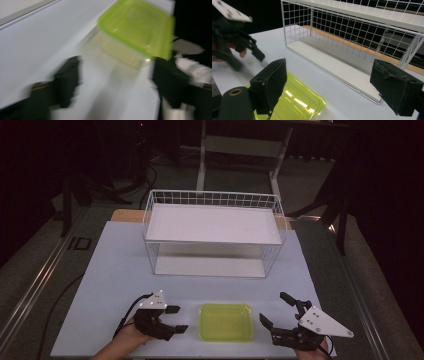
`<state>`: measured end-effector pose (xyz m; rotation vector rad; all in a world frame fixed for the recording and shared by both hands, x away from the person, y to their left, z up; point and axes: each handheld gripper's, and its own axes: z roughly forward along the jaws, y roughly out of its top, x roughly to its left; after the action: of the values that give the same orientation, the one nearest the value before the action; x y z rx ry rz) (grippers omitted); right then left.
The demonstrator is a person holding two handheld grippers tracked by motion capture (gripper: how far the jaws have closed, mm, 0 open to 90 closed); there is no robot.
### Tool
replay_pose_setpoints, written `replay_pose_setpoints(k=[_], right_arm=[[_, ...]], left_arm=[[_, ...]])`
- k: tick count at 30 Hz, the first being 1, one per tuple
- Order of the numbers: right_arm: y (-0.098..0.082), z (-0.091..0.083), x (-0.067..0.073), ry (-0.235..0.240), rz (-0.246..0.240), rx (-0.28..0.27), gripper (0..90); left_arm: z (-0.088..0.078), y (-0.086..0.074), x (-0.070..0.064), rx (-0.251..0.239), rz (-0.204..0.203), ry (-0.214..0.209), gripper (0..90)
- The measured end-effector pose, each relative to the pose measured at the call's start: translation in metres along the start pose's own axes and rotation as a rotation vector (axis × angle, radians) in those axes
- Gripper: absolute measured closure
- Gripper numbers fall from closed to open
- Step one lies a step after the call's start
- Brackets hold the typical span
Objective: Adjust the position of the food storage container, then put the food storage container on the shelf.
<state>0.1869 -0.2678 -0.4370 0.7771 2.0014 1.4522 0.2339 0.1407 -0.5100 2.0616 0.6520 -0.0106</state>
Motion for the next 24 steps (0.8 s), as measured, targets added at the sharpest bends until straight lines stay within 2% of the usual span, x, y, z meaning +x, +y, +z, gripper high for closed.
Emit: replay_pose_setpoints(k=[1,2,4,5,7,9,10,11,13,16,17,18,19,20,21,22,23,24], right_arm=[[0.000,0.001,0.001,0.001,-0.007,0.015,14.1],[0.000,0.001,0.002,-0.012,-0.018,0.022,14.0],[0.000,0.001,0.002,-0.008,-0.015,0.016,13.6],[0.000,0.001,0.002,-0.001,-0.010,0.010,12.9],[0.000,0.000,0.002,-0.025,-0.007,0.009,16.4],[0.001,0.001,0.001,-0.021,-0.008,0.021,15.4],[0.002,0.001,0.001,-0.022,-0.002,0.021,16.0],[0.004,0.002,-0.003,0.029,0.030,0.026,16.0],[0.005,0.003,-0.005,0.063,0.093,0.064,15.9],[0.003,0.007,-0.002,0.067,0.104,0.144,16.6],[0.003,0.007,-0.002,0.067,0.104,0.144,16.6],[-0.004,0.012,0.001,0.080,0.104,0.206,13.3],[-0.004,0.012,0.001,0.080,0.104,0.206,13.3],[-0.009,0.018,-0.001,0.096,0.148,0.254,13.3],[-0.009,0.018,-0.001,0.096,0.148,0.254,13.3],[-0.011,0.020,-0.003,0.110,0.173,0.265,13.2],[-0.013,0.024,-0.008,0.126,0.223,0.278,12.4],[-0.013,0.024,-0.008,0.126,0.223,0.278,12.4]], left_arm=[[-0.005,0.002,-0.005,-0.031,-0.006,0.005,14.4],[-0.007,0.003,-0.006,-0.042,-0.006,0.006,11.2],[-0.009,0.005,-0.009,-0.057,-0.008,0.004,7.9],[-0.010,0.008,-0.014,-0.068,-0.014,0.005,3.2],[-0.013,0.013,-0.022,-0.096,-0.014,0.005,2.4],[-0.013,0.015,-0.025,-0.093,-0.012,0.011,2.4],[-0.011,0.021,-0.032,-0.082,-0.028,0.023,2.4],[-0.010,0.024,-0.034,-0.083,-0.044,0.025,2.4],[-0.008,0.027,-0.038,-0.078,-0.063,0.020,2.4],[-0.004,0.031,-0.040,-0.077,-0.078,0.026,2.4],[-0.002,0.033,-0.039,-0.088,-0.104,0.027,2.4],[0.000,0.033,-0.038,-0.092,-0.121,0.008,2.5],[0.003,0.034,-0.037,-0.092,-0.136,0.000,2.5],[0.005,0.034,-0.037,-0.088,-0.146,-0.007,2.5],[0.007,0.034,-0.036,-0.081,-0.153,-0.018,2.5],[0.011,0.034,-0.035,-0.071,-0.165,-0.021,2.5],[0.014,0.034,-0.035,-0.063,-0.173,-0.022,2.6],[0.017,0.034,-0.033,-0.058,-0.185,-0.028,2.6]])
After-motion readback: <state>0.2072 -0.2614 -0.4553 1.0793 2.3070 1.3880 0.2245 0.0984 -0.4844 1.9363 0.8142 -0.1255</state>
